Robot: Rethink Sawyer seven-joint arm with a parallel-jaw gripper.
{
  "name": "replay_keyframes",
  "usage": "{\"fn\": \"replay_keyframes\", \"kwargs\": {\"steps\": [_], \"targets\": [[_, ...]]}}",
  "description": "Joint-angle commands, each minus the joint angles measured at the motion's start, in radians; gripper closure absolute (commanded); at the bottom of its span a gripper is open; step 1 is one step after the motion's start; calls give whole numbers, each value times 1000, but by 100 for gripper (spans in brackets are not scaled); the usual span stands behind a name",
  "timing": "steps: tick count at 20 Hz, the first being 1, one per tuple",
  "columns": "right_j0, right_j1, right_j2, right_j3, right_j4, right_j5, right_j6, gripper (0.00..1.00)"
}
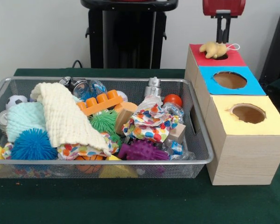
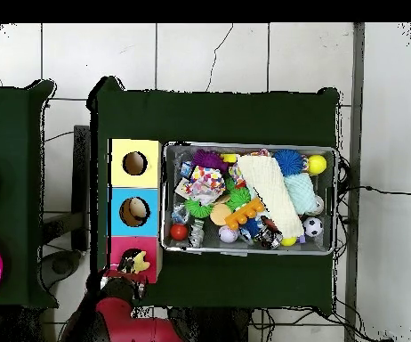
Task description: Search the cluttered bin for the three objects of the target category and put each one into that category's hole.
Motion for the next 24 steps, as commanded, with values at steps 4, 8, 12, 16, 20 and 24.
{"fn": "replay_keyframes", "kwargs": {"steps": [4, 8, 12, 16, 20, 24], "targets": [[13, 172, 34, -11, 16, -52, 213, 100], [17, 236, 33, -18, 29, -66, 214, 100], [2, 302, 58, -38, 8, -186, 242, 100], [14, 337, 47, -79, 14, -269, 229, 100], [60, 388, -8, -117, 66, -288, 184, 100], [75, 457, -37, -170, 89, -328, 156, 100]]}}
